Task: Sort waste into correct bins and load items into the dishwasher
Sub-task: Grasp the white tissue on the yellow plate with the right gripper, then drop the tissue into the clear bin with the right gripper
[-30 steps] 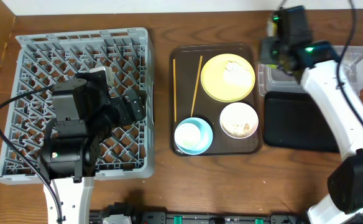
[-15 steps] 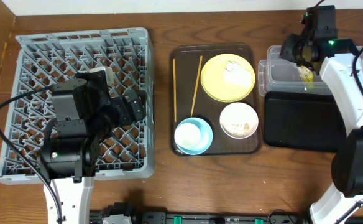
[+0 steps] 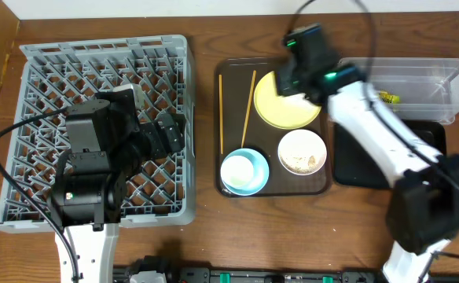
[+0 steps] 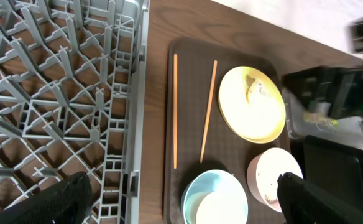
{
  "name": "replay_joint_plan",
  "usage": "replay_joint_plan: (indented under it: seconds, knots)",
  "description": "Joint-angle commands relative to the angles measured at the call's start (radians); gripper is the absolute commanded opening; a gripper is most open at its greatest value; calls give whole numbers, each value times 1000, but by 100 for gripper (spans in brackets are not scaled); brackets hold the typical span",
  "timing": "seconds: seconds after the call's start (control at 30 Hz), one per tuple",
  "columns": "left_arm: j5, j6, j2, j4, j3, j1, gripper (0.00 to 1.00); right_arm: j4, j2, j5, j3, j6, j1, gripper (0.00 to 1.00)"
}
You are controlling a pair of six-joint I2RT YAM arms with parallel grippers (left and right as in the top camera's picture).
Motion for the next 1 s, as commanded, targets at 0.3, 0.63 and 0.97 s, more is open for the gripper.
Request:
replay_joint_plan:
  seconds: [0.3, 0.63, 0.97]
  knots:
    - [10, 5, -1, -1, 18, -2, 96, 107, 277, 147, -1, 72, -29, 45]
    - [10, 5, -1, -1, 18, -2, 96, 7, 98, -16, 3, 150, -65, 1]
    - [10, 5, -1, -1, 18, -2, 96, -91, -100, -25, 2, 219, -257, 1]
